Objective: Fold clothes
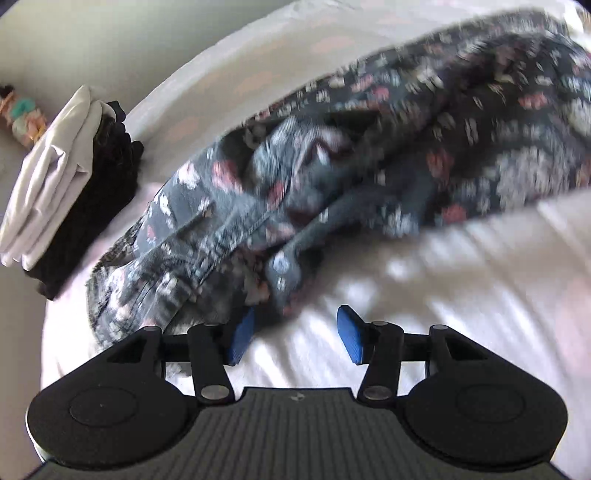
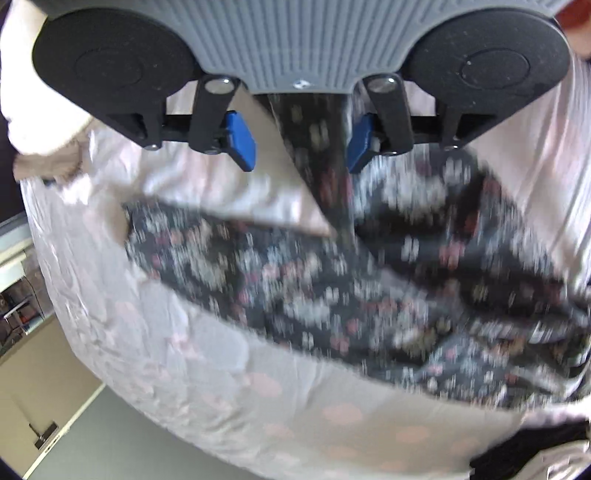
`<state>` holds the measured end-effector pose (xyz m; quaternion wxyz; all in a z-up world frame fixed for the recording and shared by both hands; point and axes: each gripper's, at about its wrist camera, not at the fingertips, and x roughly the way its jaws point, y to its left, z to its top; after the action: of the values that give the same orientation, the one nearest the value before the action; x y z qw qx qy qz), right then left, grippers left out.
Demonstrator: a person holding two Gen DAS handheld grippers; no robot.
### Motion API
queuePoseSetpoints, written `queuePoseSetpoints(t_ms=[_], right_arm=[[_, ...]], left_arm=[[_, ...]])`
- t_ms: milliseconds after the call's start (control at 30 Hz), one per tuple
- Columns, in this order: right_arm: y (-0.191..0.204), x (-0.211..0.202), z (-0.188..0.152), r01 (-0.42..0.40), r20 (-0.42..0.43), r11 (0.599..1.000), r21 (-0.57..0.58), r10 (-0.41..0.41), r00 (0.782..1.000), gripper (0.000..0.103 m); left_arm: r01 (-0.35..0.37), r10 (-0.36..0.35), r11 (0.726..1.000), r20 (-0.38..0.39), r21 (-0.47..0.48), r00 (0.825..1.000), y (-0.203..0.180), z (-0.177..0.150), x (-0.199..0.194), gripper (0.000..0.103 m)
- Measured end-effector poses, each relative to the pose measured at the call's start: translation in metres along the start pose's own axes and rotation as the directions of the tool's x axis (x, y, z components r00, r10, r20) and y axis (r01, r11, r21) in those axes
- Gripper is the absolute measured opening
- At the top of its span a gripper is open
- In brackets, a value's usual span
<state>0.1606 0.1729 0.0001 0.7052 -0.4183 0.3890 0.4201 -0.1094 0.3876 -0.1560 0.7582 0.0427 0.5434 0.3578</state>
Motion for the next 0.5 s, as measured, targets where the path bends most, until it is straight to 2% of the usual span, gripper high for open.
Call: queuePoseSetpoints(t_ms=[167,267,367,400,433,467,500], right_arm=[[-0.002,0.018,-0.053,-0.021,-0.162,0.999,0.044,0.027,0.986,0.073],[-0.005,0.039,-0.069,-0.017,-0.202,0.996,0.087,0.034,0.979,0.074],[-0.005,0.063,-0.072,-0.05,-0.223,0.988,0.145,0.082,0.971,0.073],[-0.005,0.067,-0.072,-0.057,-0.225,0.986,0.16,0.093,0.97,0.066],[-0.004,0.07,-0.072,-0.064,-0.227,0.983,0.175,0.104,0.968,0.047],[-0.003,0.074,-0.072,-0.071,-0.229,0.979,0.189,0.114,0.967,0.037],[-0.002,0.078,-0.073,-0.077,-0.231,0.976,0.204,0.125,0.965,0.027]], left_arm=[[-0.043,0.043,0.999,0.018,0.001,0.999,0.001,-0.002,0.006,0.061],[-0.066,0.067,0.998,0.043,-0.016,0.997,0.004,-0.002,0.012,0.063],[-0.094,0.094,0.996,0.053,-0.005,0.994,0.004,-0.002,0.024,0.062],[-0.087,0.087,0.996,0.054,-0.016,0.995,0.006,-0.001,0.025,0.061],[-0.079,0.08,0.997,0.054,-0.027,0.995,0.008,0.0,0.026,0.05],[-0.07,0.073,0.997,0.055,-0.038,0.996,0.01,0.001,0.027,0.041],[-0.062,0.065,0.997,0.056,-0.049,0.996,0.012,0.001,0.028,0.023]])
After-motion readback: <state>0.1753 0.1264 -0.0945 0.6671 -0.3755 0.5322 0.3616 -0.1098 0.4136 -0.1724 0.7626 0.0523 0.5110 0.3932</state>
